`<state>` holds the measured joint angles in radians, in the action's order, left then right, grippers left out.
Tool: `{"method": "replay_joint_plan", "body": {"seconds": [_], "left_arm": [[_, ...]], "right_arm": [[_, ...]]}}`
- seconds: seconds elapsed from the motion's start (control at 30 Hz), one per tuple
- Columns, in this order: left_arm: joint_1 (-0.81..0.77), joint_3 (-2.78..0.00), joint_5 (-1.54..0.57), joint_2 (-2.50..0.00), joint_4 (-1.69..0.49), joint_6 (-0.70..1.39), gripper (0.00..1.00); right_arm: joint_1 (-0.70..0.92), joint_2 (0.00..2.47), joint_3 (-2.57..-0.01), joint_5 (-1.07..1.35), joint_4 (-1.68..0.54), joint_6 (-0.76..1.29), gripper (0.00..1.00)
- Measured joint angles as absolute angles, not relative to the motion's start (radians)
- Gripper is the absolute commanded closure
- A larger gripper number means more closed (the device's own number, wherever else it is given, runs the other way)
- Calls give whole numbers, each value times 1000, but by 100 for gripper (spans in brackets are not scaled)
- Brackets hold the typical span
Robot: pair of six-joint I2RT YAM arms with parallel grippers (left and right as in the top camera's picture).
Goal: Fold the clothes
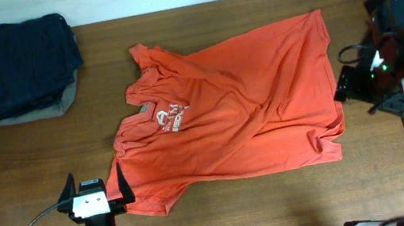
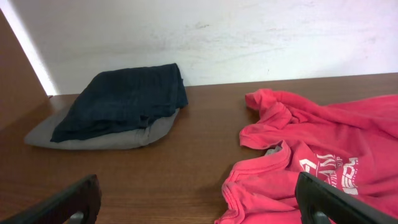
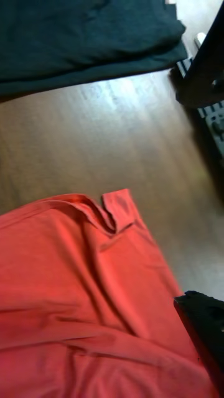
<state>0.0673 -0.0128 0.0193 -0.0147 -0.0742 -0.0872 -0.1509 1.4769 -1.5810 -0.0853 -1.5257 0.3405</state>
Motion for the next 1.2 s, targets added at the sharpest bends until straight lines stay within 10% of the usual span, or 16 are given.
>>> {"method": "replay_joint_plan", "body": {"seconds": [0.47,1.2], "left_arm": [[67,-57,-154,-43,151,-87,1],[67,-1048,-197,-1105,-851,-70,1]], "right_arm": [[-130,1264,-1581,-82,-1620,341,1],[-129,1149,-1518,66,-1672,364,8]]}}
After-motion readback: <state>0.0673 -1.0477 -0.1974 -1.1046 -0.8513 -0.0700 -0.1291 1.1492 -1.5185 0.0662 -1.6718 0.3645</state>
